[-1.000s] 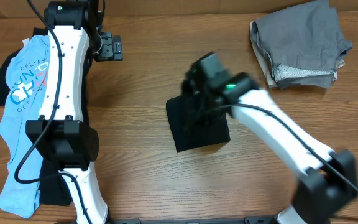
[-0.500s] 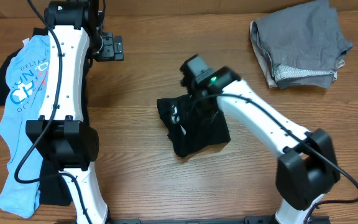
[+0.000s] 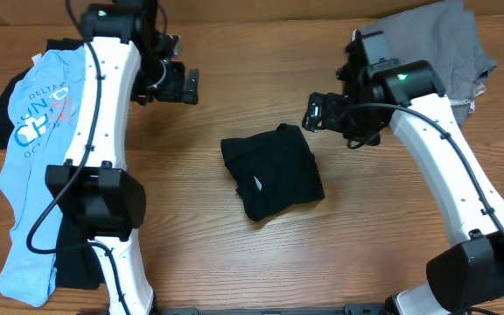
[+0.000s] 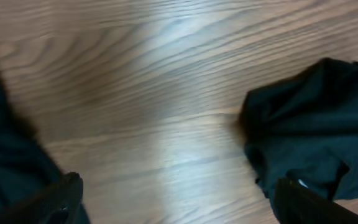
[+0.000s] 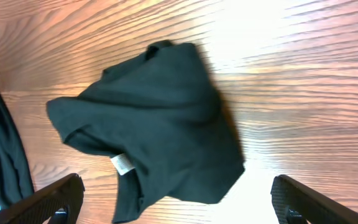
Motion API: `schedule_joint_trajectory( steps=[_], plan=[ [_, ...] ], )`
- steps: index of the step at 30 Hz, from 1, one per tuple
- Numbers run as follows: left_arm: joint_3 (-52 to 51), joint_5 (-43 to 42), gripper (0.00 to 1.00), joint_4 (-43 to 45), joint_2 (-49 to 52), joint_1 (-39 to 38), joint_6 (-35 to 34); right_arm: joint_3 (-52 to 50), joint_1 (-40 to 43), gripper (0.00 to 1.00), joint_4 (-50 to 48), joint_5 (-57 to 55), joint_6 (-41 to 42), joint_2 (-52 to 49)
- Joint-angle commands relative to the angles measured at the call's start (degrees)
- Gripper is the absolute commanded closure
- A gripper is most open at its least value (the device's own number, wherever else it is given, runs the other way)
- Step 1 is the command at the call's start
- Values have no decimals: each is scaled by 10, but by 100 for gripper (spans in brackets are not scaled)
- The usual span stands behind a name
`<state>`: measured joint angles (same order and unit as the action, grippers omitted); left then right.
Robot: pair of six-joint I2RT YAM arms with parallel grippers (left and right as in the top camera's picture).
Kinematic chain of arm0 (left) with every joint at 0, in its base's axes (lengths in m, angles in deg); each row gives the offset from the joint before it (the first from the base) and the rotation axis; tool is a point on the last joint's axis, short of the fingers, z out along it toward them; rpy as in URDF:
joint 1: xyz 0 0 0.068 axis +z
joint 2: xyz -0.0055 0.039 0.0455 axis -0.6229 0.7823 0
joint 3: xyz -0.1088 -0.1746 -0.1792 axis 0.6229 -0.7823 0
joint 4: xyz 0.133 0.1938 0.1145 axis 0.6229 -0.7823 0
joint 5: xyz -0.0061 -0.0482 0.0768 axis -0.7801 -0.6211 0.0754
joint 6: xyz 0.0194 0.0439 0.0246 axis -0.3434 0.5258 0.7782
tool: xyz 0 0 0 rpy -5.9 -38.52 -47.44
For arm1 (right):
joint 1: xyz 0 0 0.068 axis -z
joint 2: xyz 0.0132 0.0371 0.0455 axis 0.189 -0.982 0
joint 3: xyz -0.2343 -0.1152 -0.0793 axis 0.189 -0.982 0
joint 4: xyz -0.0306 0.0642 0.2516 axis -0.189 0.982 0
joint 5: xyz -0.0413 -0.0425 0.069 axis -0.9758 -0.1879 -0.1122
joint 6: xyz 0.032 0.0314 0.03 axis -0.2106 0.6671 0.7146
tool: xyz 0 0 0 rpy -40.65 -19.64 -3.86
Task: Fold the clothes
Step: 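Release the folded shirt and lift the right gripper away, then grasp the folded black bundle's right edge with the right gripper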
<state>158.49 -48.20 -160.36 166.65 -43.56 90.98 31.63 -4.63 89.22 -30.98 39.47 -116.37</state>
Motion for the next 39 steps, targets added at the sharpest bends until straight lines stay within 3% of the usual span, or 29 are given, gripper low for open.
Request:
schedule_joint_trajectory(
  steps=[1, 6, 10, 14, 27, 39],
  plan=[
    [-31, -19, 0, 26, 5, -6, 14, -24, -16, 4, 2, 6, -24, 6],
    [-59, -19, 0, 73, 5, -5, -2, -87, -64, 25, -23, 6, -23, 6],
    [-63, -19, 0, 77, 5, -5, -1, -155, -98, 74, -59, 28, -21, 6],
    [-63, -4, 0, 77, 5, -5, -1, -211, -116, 96, -92, 57, -14, 6],
    [-63, -4, 0, 78, 5, -5, -1, -361, -93, 96, -243, 6, 31, 5],
    [-63, -4, 0, 83, 5, -5, -2, -379, 2, 93, -400, -26, 43, 3]
  ],
)
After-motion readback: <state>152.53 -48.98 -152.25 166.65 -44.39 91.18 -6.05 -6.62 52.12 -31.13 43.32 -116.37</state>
